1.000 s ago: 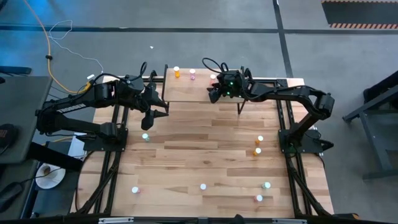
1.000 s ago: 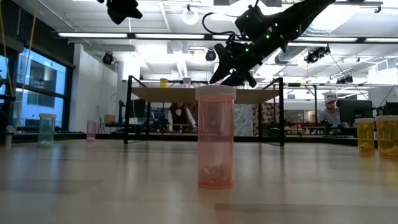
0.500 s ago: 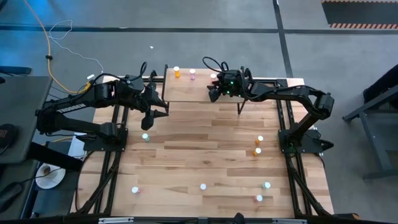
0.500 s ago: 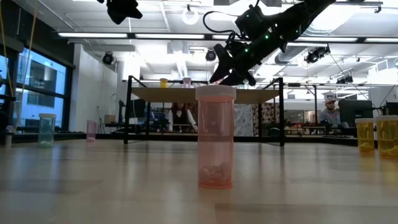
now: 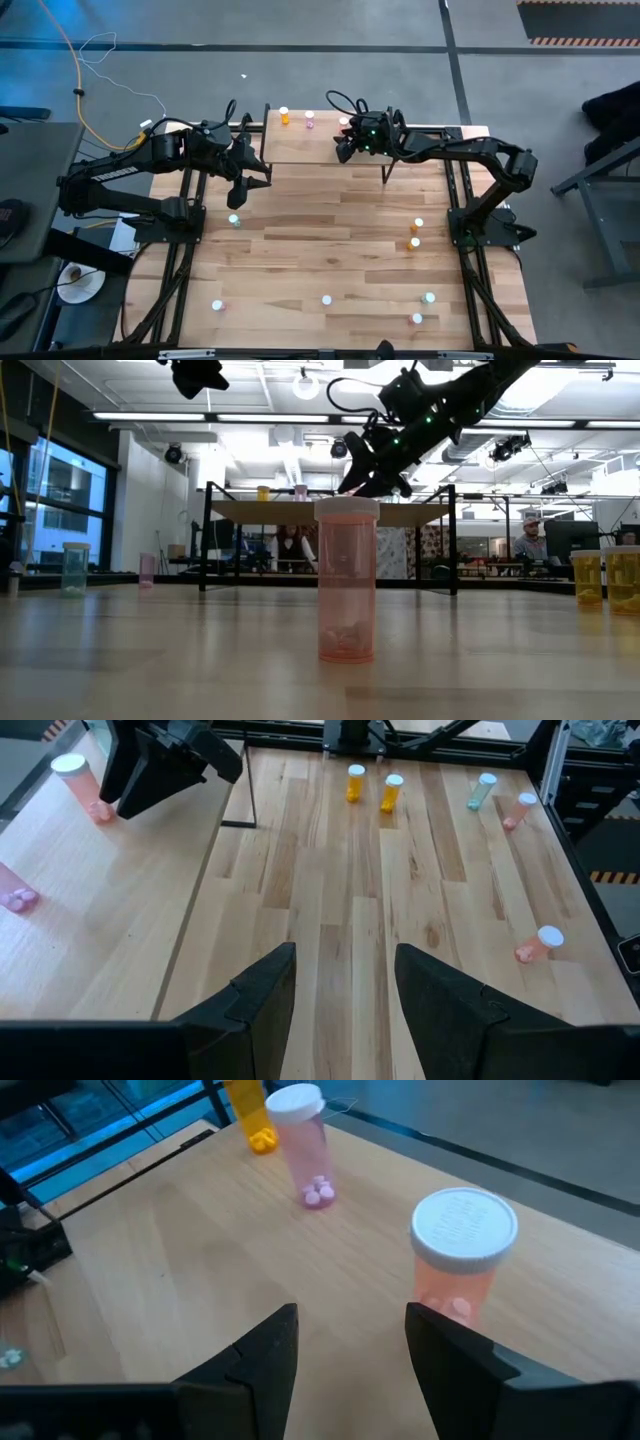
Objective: Pick and place medicine bottles onto shelf by color
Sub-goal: Put the top pink pill bottle on the shelf, then put the right blue pill bottle on the shelf aligned with the other blue pill bottle
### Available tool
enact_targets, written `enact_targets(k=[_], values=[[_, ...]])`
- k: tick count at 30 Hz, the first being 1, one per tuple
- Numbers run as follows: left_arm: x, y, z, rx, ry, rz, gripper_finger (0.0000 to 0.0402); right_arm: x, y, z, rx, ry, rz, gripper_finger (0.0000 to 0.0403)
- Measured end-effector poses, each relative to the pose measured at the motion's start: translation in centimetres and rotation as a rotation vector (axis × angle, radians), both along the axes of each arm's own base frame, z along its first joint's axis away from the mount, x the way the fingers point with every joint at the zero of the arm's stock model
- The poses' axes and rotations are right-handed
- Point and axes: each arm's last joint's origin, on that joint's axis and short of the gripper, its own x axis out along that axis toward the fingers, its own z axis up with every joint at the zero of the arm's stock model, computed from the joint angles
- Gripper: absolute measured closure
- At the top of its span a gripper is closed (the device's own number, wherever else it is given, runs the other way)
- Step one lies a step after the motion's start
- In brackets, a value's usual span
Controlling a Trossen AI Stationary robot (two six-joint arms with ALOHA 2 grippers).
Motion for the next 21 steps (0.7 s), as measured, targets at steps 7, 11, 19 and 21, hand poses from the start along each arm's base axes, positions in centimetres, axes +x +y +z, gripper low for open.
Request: enact_targets(k=[7,11,19,21], values=[[0.0,0.0,0.0,0.0,0.0,0.0,0.0238,-0.2,-0.39,0.01,-0.002,0.0,-0.008,0.0224],[0.0,0.0,0.0,0.0,0.0,0.0,0.0238,-0.18,-0.38,0.02,-0.002,-0.001,-0.007,0.0224],[0.0,0.0,0.0,0.0,0.0,0.0,0.0238,-0.1,-0.15,0.06,0.001,-0.003,-0.001,0.0224],[0.0,0.0,0.0,0.0,0.0,0.0,0.0238,-0.05,0.25,0.32,-0.001,-0.007,0.009,0.0224]])
